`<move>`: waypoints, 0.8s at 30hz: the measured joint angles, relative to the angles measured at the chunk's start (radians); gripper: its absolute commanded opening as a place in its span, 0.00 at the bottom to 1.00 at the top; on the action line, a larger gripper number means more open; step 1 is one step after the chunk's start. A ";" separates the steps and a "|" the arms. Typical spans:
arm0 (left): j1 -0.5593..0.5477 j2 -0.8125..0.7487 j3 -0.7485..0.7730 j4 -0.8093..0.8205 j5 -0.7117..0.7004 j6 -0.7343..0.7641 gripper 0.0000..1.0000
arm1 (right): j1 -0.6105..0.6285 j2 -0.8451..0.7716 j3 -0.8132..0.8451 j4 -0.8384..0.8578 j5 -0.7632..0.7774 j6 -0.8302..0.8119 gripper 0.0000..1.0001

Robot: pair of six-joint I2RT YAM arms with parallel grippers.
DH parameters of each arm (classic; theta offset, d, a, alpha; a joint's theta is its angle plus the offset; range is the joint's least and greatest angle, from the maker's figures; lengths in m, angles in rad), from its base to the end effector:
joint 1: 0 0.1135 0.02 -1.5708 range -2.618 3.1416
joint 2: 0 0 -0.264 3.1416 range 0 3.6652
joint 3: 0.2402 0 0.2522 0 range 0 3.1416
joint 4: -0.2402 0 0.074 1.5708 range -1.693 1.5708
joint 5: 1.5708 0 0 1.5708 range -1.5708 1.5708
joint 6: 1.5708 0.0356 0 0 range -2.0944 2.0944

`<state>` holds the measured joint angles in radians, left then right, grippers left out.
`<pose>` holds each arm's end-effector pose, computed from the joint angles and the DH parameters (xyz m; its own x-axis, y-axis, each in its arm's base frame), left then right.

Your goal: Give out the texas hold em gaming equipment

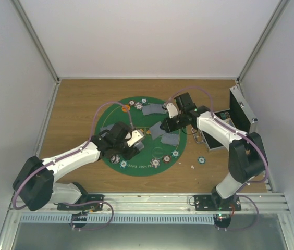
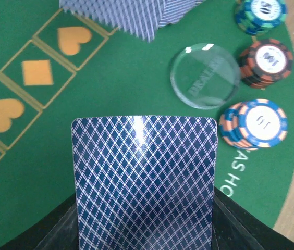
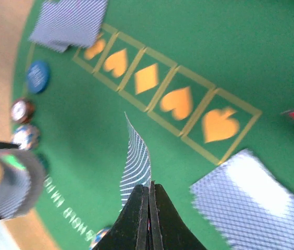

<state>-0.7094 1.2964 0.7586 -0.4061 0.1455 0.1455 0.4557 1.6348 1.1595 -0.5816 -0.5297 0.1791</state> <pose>0.1891 -0.1691 0.2052 -0.5052 0.6228 -0.5975 0.7906 0.6115 -0.0311 0.2917 0.1630 0.2270 -0.8769 -0.2585 -0.4053 -0.4539 0.7232 0.5205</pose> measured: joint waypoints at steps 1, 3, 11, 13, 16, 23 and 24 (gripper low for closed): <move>0.011 -0.001 0.000 0.001 -0.004 0.000 0.55 | -0.002 0.000 0.014 -0.002 0.054 -0.001 0.01; 0.040 -0.001 0.000 0.001 -0.016 0.000 0.55 | 0.001 0.000 0.033 0.015 0.137 -0.004 0.01; 0.208 0.000 0.015 -0.007 -0.125 -0.039 0.55 | 0.140 0.078 0.102 0.181 0.504 -0.054 0.01; 0.244 0.001 0.022 -0.015 -0.167 -0.059 0.55 | 0.199 0.132 0.141 0.224 0.592 -0.077 0.00; 0.292 0.000 0.028 -0.025 -0.203 -0.087 0.56 | 0.277 0.217 0.196 0.294 0.726 -0.120 0.01; 0.389 -0.026 0.029 -0.042 -0.235 -0.122 0.56 | 0.367 0.362 0.282 0.419 0.929 -0.264 0.00; 0.397 -0.033 0.029 -0.043 -0.237 -0.128 0.56 | 0.377 0.373 0.282 0.438 0.951 -0.293 0.01</move>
<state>-0.3119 1.2633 0.7876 -0.4496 -0.0910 0.0174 0.8322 2.0083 1.4418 -0.1440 0.4217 -0.1139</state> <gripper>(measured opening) 0.558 0.014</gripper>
